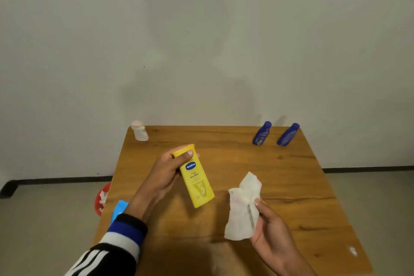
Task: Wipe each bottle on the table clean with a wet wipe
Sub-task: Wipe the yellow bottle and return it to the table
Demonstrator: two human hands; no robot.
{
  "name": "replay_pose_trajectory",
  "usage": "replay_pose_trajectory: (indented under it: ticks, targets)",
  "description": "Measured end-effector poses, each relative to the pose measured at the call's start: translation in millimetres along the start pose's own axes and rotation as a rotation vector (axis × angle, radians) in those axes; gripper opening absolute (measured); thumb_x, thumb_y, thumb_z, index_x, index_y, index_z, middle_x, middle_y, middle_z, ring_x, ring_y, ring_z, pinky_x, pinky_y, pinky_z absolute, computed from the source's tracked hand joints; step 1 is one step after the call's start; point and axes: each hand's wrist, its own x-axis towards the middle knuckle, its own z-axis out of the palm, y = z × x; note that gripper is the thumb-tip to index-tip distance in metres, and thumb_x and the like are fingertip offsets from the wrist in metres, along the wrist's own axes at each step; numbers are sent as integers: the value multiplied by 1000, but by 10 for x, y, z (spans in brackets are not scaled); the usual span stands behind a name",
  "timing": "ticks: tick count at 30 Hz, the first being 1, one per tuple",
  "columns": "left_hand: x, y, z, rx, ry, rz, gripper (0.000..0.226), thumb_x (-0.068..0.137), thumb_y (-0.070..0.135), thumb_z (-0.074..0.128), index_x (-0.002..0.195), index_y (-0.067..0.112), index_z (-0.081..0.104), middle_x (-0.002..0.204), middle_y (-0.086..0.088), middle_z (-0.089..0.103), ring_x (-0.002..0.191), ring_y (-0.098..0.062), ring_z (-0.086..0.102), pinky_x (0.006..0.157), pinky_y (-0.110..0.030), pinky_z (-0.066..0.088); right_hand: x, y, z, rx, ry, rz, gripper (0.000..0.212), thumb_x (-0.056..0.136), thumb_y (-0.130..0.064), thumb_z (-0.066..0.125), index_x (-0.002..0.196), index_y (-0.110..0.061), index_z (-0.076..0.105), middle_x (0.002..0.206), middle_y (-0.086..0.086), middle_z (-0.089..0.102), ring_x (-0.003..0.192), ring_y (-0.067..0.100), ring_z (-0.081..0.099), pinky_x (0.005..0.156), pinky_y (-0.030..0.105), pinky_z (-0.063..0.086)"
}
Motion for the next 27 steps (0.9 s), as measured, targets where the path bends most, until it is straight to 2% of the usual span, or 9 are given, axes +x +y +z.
replay_pose_trajectory:
  ticks: [2, 4, 8, 10, 14, 19, 21, 24, 27]
  targets:
    - [7, 54, 214, -102, -30, -26, 41, 85, 25, 71, 123, 10, 67, 109, -18, 74, 89, -18, 71, 76, -31, 57, -59, -131, -15, 19, 15, -42, 51, 85, -20, 58, 133, -3, 57, 129, 22, 64, 115, 31, 63, 93, 53, 50]
    - [2, 86, 388, -160, -55, -44, 39, 85, 28, 73, 120, 13, 70, 102, -13, 74, 78, -14, 67, 66, -29, 55, -86, -300, -26, 26, 28, -92, 53, 80, -23, 62, 128, -1, 61, 126, 20, 66, 116, 30, 64, 93, 53, 51]
    - [10, 151, 652, -269, -115, -117, 36, 83, 37, 68, 114, 19, 75, 90, -1, 68, 62, -11, 58, 60, -29, 51, -110, -664, 10, -7, 61, -226, 36, 86, -24, 57, 118, -8, 61, 124, 17, 68, 121, 28, 61, 98, 54, 45]
    - [20, 193, 756, -385, -177, -150, 43, 86, 43, 66, 119, 16, 72, 90, -1, 65, 67, -13, 59, 65, -32, 51, -122, -803, 14, -9, 37, -247, 35, 93, -25, 54, 125, -10, 58, 127, 15, 67, 122, 27, 61, 98, 55, 45]
    - [14, 282, 992, -580, -312, -205, 61, 93, 62, 47, 123, 12, 66, 89, -5, 66, 87, -24, 62, 85, -49, 54, -199, -987, 25, -55, -2, -319, 50, 84, -29, 60, 131, -12, 57, 129, 13, 66, 124, 27, 60, 101, 51, 43]
    - [70, 361, 1301, -539, -309, -231, 63, 97, 61, 40, 119, 9, 65, 93, -8, 67, 90, -29, 68, 85, -57, 56, -295, -1289, 160, -131, -30, -607, 38, 101, -20, 48, 137, -6, 53, 134, 14, 62, 123, 22, 61, 101, 34, 48]
    - [111, 370, 1390, -520, -292, -239, 61, 97, 60, 40, 117, 8, 66, 93, -9, 67, 90, -30, 69, 85, -58, 56, -330, -1406, 292, -290, -53, -740, 35, 103, -18, 48, 134, -5, 56, 131, 17, 63, 118, 23, 62, 96, 30, 53]
    - [178, 375, 1482, -483, -283, -239, 62, 98, 60, 38, 118, 8, 65, 94, -9, 67, 88, -28, 68, 84, -55, 57, -352, -1489, 516, -838, -121, -1058, 29, 104, -16, 45, 127, -13, 64, 117, 5, 71, 108, 17, 65, 86, 32, 54]
    - [235, 385, 1554, -452, -251, -247, 61, 99, 60, 36, 114, 9, 66, 91, -9, 68, 81, -25, 67, 78, -47, 59, -295, -1424, 715, -1135, -248, -1249, 35, 103, -6, 45, 136, -8, 57, 135, 2, 62, 127, 7, 55, 100, 21, 47]
